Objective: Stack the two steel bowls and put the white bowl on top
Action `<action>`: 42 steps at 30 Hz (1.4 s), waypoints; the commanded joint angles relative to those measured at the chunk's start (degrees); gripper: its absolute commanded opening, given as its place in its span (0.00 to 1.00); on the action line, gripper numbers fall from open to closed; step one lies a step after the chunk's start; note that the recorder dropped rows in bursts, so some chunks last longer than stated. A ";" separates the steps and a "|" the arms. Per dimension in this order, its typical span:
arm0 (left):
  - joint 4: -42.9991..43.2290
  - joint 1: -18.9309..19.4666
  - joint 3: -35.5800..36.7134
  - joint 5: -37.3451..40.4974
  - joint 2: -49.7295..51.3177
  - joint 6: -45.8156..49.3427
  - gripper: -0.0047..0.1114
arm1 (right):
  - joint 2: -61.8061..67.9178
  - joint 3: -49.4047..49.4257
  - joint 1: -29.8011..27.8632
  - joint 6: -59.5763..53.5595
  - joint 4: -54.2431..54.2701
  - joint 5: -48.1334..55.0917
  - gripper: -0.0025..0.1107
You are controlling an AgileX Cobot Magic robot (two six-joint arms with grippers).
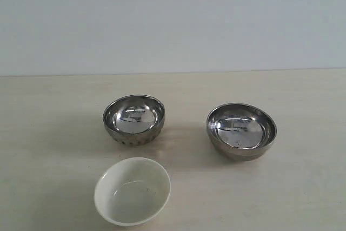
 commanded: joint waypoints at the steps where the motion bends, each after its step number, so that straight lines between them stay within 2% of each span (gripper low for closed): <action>1: -0.07 0.16 0.23 -0.38 -0.19 0.16 0.32 | -0.31 0.22 -0.13 0.03 0.08 -0.19 0.02; 19: -0.07 0.16 0.23 -0.38 -0.19 0.16 0.32 | -0.31 0.22 -0.13 0.01 0.08 -2.27 0.02; 27: -0.07 0.16 0.23 -0.38 -0.19 0.16 0.32 | -0.31 0.22 -0.13 -0.46 -1.45 -30.73 0.02; 33: -0.07 0.16 0.23 -0.38 -0.19 0.16 0.32 | -0.31 0.22 -0.13 11.48 -1.20 -51.75 0.02; 36: -0.07 0.16 0.23 -0.38 -0.19 0.16 0.32 | -0.31 0.22 -0.13 18.83 -0.58 -56.93 0.02; 38: -0.07 0.16 0.23 -0.38 -0.19 0.16 0.32 | -0.31 -0.45 -0.13 19.19 -0.17 -54.25 0.02; 42: -0.07 0.16 0.23 -0.38 -0.19 0.16 0.32 | 0.38 -8.54 -0.13 19.13 -0.42 -35.57 0.02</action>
